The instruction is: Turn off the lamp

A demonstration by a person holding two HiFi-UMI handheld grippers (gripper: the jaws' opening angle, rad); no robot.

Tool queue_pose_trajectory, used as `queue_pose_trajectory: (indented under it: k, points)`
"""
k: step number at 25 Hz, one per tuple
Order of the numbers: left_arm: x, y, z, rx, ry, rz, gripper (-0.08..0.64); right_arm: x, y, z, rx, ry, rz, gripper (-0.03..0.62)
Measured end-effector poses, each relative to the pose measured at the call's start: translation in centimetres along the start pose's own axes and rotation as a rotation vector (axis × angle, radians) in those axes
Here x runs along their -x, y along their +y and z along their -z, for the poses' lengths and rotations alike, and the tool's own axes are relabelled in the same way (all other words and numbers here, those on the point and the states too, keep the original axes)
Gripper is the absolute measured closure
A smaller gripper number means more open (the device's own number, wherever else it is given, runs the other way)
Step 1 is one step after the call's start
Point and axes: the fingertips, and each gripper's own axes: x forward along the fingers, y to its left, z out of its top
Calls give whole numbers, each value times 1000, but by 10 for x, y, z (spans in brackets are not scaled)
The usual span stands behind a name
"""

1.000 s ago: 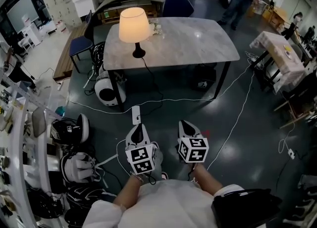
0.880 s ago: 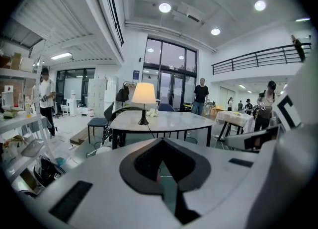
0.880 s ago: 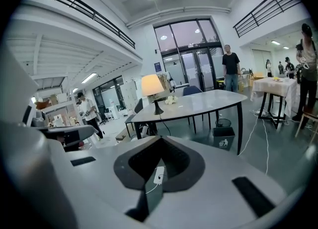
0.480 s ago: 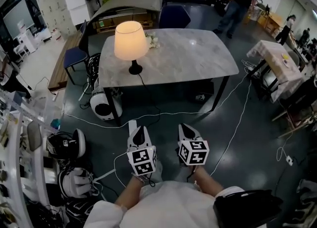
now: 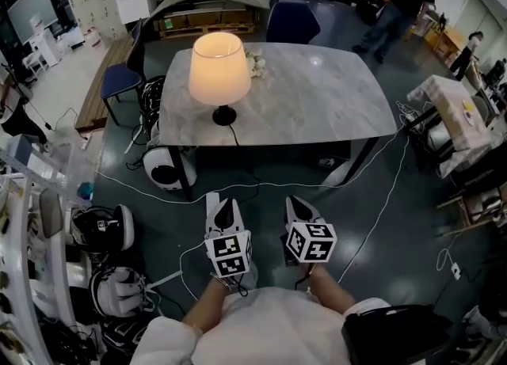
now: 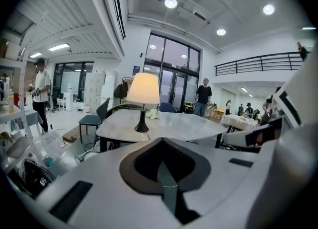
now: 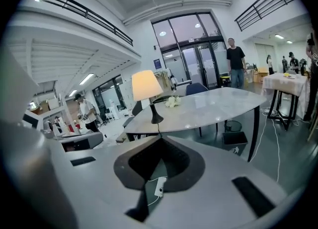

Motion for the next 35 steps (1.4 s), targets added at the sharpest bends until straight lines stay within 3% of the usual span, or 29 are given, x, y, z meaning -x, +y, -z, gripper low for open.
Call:
queue_pose_trajectory:
  k: [14,22,28,35]
  points:
    - [-104,39,-31,25,8,13,555,-98,-8,-36,37,45,6,594]
    - [-133,45,-17,15,74,41,555,-126,-9,-37,48,76,10,594]
    - [-142,28,2,-35,139,62,555,-136,-33,-16,-9,110,18,594]
    - [-160,18,31,-36,175,0,555,-164,-68,8,-60,151,-16,594]
